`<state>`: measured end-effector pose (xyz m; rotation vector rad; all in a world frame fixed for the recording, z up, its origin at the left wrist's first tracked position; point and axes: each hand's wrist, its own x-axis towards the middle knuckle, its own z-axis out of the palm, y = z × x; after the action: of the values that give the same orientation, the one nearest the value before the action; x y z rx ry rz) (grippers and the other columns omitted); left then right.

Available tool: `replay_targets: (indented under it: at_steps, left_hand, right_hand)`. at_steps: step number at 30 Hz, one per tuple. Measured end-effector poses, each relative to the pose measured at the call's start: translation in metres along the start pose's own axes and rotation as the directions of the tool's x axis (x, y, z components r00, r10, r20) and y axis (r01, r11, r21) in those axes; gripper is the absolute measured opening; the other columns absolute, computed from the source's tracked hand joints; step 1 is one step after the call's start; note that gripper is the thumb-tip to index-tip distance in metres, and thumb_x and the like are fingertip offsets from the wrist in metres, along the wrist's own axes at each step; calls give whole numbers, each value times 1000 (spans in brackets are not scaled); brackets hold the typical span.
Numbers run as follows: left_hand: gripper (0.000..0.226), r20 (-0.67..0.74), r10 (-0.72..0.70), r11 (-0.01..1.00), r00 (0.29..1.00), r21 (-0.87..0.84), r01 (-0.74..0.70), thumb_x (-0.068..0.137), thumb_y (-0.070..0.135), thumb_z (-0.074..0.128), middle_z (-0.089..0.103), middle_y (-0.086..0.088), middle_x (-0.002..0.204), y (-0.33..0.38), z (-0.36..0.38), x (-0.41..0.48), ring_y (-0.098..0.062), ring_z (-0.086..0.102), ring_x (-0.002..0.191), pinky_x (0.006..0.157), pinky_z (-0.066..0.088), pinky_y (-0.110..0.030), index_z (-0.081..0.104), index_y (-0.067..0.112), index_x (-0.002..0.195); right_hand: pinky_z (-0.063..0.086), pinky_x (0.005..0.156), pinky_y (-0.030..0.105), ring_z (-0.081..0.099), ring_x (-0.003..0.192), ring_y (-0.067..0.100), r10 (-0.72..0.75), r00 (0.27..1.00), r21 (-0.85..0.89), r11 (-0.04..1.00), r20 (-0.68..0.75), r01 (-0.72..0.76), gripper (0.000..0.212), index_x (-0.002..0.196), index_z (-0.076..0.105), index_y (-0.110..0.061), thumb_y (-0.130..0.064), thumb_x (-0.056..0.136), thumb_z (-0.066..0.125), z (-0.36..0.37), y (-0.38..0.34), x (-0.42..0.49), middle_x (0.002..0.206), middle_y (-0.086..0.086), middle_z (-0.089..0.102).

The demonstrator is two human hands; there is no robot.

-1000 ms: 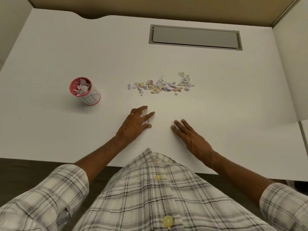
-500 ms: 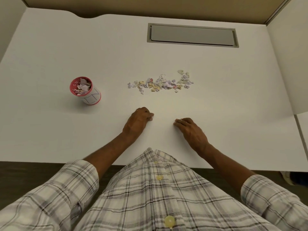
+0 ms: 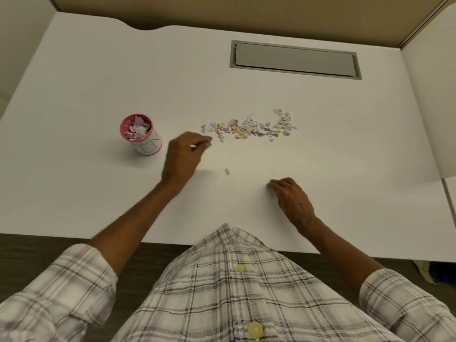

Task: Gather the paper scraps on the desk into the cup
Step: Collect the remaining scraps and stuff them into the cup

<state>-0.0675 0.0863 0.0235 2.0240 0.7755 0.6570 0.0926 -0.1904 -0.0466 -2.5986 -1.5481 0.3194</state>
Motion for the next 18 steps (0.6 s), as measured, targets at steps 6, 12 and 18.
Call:
replay_targets:
  at_steps: [6,12,18]
  left_hand:
    - [17,-207,72,973,976,230,-23,87,18,67,72,2,100,-6,-107,38,-3,66,88,84,52,-16,77,14,101]
    - [20,58,-79,884,995,465,43,86,16,73,74,-8,105,-47,-148,52,-22,68,96,83,49,-25,77,13,106]
    - [20,146,-99,839,984,545,4,84,26,74,75,-7,104,-58,-142,59,-27,69,98,87,56,-40,77,21,102]
  right_hand:
    - [61,85,42,64,114,29,18,997,17,1000,-78,-16,37,124,69,-6,5,88,67,5,1,3,123,9,72]
    - [58,88,39,68,107,31,9,993,31,999,-116,-6,30,118,72,-6,1,89,70,2,-5,9,115,11,75]
    - [56,93,28,74,97,17,402,909,527,799,-107,-291,18,106,79,-12,-7,93,68,-20,-41,46,106,4,79]
